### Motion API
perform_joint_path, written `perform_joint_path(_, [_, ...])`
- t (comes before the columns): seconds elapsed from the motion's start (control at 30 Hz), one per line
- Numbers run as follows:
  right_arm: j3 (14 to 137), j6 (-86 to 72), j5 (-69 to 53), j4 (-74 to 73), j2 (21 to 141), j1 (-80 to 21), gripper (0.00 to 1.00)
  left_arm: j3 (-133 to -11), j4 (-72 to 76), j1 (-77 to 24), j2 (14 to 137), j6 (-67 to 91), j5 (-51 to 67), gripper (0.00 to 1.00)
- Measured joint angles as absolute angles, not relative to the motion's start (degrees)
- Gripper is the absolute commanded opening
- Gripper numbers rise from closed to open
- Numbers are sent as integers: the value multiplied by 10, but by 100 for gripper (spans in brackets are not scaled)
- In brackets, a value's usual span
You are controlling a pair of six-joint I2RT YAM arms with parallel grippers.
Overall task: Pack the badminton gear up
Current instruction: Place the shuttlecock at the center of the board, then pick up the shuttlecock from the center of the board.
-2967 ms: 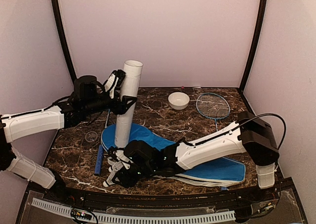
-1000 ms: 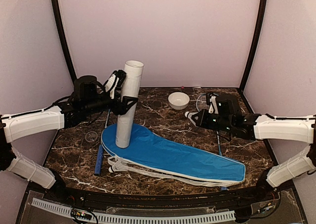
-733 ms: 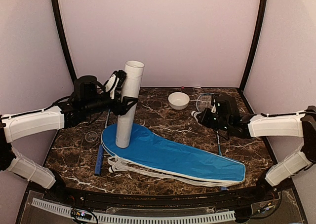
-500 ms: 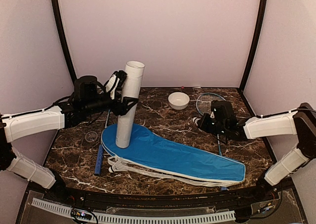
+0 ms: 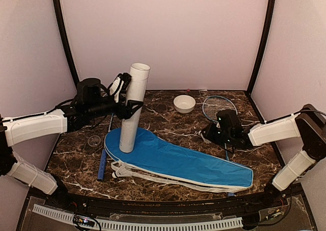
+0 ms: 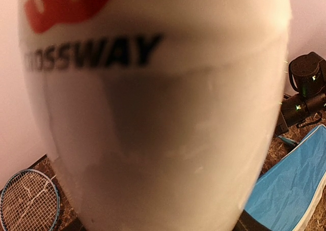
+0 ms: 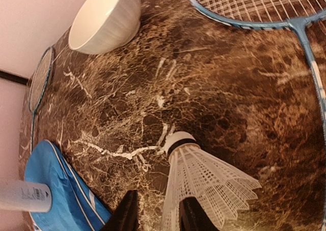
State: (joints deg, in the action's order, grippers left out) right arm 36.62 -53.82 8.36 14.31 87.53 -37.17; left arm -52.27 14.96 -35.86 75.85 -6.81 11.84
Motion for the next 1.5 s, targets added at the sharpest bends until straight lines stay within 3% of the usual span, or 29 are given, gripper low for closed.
perform_joint_path(0.1, [362,-534,79,139,874,-372,56,-523,150,-359,759,-68,118,68])
perform_joint_path(0.3, [334,-506,78,86,794,-372,65,-523,150,-359,759,-68,119,68])
perform_joint_path(0.53, [464,-378,75,-63,766,-370,62,-523,150,-359,759,-68,121,68])
perform_joint_path(0.7, [639,-265,76,-186,847,-370,61,-523,150,-359,759,-69,122,68])
perform_joint_path(0.9, [758,-174,88,-303,954,-368,60,-523,150,-359,759,-69,122,68])
perform_joint_path(1.5, [855,-70,91,-415,1170,-362,47,-523,150,-359,759,-69,122,68])
